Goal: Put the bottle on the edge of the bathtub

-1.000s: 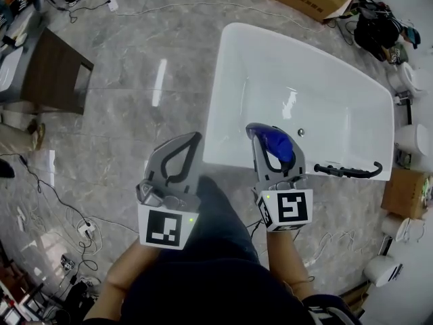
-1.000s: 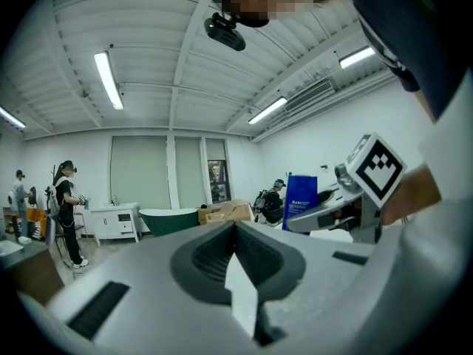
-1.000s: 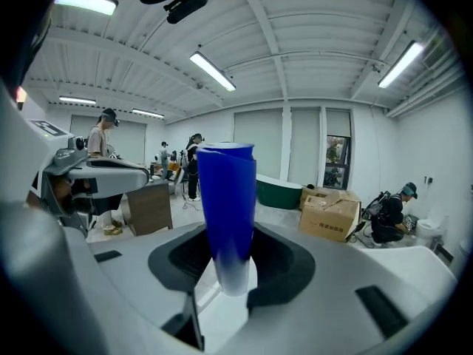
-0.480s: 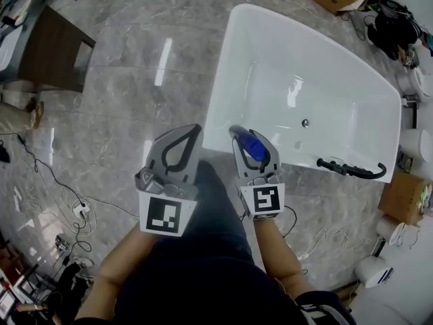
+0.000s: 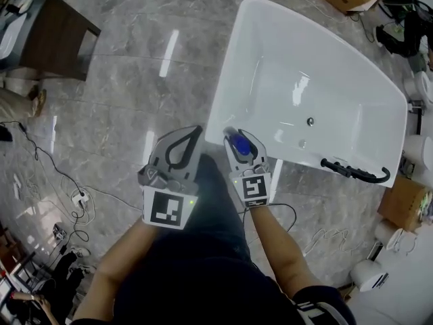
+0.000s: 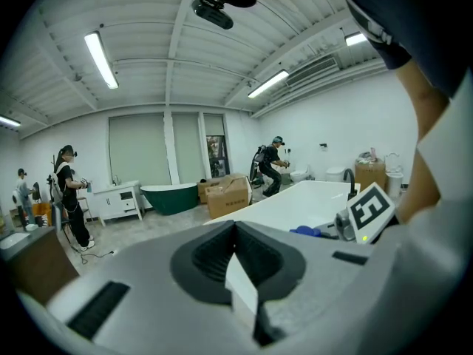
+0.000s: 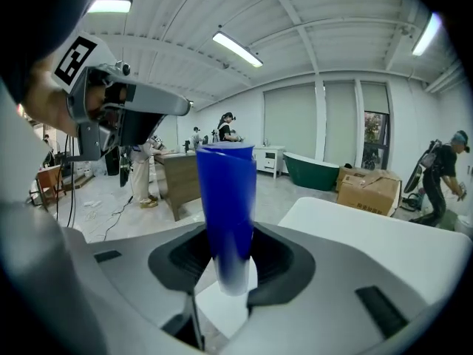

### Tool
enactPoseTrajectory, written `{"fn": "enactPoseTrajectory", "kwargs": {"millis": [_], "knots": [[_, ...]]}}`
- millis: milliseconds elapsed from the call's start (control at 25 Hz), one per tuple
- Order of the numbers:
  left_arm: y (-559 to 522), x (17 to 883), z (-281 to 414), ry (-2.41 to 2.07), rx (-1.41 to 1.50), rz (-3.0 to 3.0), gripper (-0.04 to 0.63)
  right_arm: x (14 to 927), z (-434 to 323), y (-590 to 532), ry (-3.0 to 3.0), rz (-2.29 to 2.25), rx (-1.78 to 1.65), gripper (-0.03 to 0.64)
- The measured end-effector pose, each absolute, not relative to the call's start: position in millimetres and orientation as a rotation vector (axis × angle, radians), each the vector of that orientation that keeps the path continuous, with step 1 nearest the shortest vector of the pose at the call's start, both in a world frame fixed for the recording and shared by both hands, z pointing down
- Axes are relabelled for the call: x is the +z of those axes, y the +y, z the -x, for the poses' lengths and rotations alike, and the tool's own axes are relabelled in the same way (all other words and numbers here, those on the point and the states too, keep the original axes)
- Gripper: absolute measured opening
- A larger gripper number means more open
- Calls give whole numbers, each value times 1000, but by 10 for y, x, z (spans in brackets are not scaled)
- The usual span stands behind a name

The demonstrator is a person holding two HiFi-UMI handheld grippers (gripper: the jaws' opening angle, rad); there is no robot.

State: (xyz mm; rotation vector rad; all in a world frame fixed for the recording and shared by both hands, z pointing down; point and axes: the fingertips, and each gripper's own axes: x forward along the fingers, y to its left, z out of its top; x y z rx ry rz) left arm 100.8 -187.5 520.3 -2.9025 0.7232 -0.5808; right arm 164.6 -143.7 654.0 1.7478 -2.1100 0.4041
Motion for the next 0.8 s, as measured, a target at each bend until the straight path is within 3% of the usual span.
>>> {"fn": "enactPoseTrajectory", "kwargs": {"millis": [800], "knots": [[-1852, 5500, -734, 792, -709, 2901, 0, 7419, -1353, -1436, -2121, -1538, 484, 161]]}}
